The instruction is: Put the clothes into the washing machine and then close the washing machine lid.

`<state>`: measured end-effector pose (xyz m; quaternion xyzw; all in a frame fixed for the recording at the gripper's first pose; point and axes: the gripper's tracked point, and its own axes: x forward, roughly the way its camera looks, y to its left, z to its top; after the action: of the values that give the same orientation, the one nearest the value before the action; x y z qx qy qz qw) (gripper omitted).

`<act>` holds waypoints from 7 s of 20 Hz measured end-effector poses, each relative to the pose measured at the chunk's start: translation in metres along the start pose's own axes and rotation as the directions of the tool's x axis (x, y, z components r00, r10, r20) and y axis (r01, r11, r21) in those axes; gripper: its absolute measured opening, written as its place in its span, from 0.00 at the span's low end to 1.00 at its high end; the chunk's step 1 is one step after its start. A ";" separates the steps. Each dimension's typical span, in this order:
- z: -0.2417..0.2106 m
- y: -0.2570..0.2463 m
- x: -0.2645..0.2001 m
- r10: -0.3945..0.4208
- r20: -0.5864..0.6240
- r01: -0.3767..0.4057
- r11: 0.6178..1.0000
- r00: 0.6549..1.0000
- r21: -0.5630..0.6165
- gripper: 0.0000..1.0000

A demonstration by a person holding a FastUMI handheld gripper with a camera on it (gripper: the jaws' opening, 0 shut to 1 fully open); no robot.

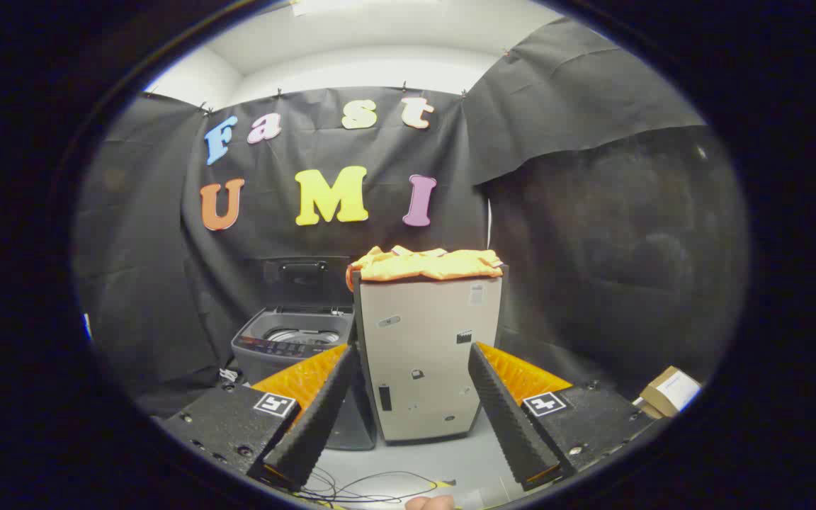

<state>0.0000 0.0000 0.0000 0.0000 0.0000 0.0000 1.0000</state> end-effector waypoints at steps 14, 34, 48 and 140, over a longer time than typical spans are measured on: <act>0.001 0.011 -0.001 0.014 -0.006 -0.014 1.000 1.000 -0.020 1.00; 0.065 0.004 0.080 -0.004 0.009 0.005 0.990 1.000 -0.141 1.00; 0.142 -0.009 0.319 0.048 -0.172 -0.070 0.990 0.984 -0.123 1.00; 0.158 0.376 0.482 0.348 -0.746 -0.525 0.851 0.568 -0.003 0.06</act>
<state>0.4821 0.3755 0.1584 -0.1128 0.3925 0.2484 0.8784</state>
